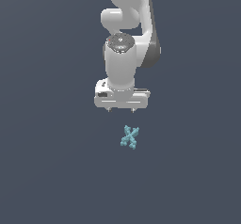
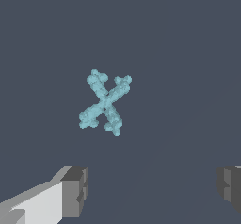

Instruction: Pick up the object and move it to a goal position.

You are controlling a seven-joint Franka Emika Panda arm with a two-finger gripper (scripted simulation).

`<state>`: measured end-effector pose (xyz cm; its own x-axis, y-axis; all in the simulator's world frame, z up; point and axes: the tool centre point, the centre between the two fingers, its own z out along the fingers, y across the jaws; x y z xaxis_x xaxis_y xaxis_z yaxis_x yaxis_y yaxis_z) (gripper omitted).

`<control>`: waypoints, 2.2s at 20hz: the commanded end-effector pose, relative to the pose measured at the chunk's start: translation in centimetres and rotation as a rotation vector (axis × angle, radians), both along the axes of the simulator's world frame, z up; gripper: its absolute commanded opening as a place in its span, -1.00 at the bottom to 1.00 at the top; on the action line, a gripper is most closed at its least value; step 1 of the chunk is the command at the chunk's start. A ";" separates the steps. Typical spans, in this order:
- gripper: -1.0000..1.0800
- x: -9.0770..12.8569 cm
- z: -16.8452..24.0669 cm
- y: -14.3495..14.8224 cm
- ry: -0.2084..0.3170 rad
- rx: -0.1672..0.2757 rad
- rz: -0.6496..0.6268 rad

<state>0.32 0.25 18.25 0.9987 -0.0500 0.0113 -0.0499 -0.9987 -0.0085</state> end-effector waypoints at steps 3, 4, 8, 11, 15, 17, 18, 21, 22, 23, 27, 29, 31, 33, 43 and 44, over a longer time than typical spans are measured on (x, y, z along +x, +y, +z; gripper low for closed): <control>0.92 -0.1 -0.1 0.2 0.003 0.001 0.001; 0.92 -0.2 -0.2 0.6 0.008 0.002 0.002; 0.92 -1.0 -0.7 2.4 0.034 0.008 0.012; 0.92 -1.3 -0.8 2.9 0.041 0.009 0.016; 0.92 -1.0 -1.0 2.8 0.038 0.009 0.009; 0.92 -0.7 -1.3 2.9 0.037 0.009 0.001; 0.92 -0.5 -1.5 2.9 0.037 0.008 -0.005; 0.92 0.2 -2.2 3.1 0.034 0.007 -0.029; 0.92 0.5 -2.6 3.1 0.033 0.007 -0.038; 0.92 0.9 -2.9 3.2 0.032 0.006 -0.049; 0.92 2.4 -4.8 3.6 0.026 0.003 -0.101; 0.92 3.2 -5.9 3.8 0.023 0.001 -0.129; 0.92 3.8 -6.8 4.0 0.020 -0.001 -0.152; 0.92 4.3 -7.6 4.1 0.018 -0.003 -0.171; 0.92 5.2 -9.2 4.4 0.014 -0.006 -0.207; 0.92 5.2 -9.2 4.4 0.014 -0.006 -0.207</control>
